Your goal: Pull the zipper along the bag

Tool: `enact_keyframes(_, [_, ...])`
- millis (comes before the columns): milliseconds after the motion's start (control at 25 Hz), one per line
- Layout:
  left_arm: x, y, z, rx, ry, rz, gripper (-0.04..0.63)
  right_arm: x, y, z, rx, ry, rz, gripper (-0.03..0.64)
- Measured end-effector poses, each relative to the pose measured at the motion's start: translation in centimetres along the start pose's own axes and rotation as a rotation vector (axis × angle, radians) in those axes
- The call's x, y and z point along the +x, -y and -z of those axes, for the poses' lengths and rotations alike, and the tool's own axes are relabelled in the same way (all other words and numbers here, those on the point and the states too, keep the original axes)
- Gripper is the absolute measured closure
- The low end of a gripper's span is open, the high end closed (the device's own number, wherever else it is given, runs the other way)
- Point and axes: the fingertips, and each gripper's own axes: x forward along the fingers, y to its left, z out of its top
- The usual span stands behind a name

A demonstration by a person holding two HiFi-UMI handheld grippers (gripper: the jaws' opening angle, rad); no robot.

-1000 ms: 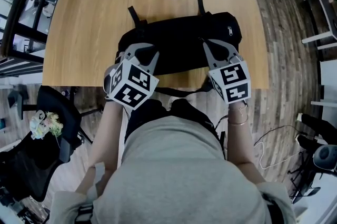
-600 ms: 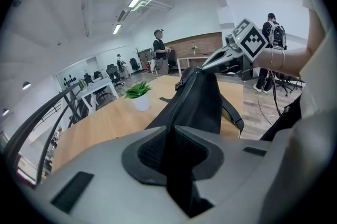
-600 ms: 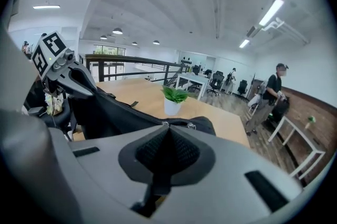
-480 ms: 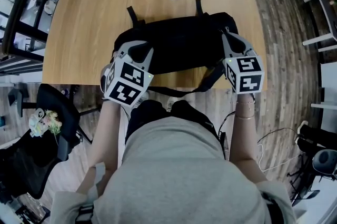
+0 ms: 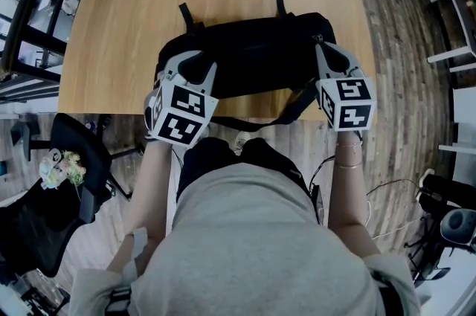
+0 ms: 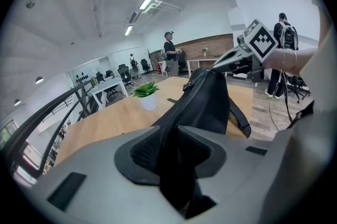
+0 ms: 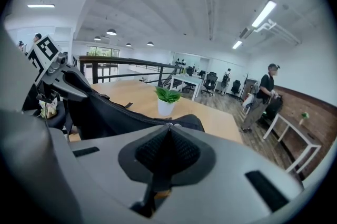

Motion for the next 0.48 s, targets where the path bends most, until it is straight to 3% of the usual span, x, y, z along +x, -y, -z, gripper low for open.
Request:
enact_keyframes(240, [-0.9,-0.1,-0.7,-0.101,0.046,-0.01,0.455,-1.1,-2.2,-1.2,0.059,0.036,-0.079,0.545])
enact_keyframes(360, [-1.5,-0.4,-1.4,-0.182,0.089,-0.011,0.453,-1.7,-4.0,-2.1,0.093,0.065,-0.158,0.608])
enact_keyframes(480, [-2.1,-0.1,-2.1,-0.229,0.123,0.008,0.457,-2.2,-6.7,-3.0,0.126,0.088,-0.281,0.609])
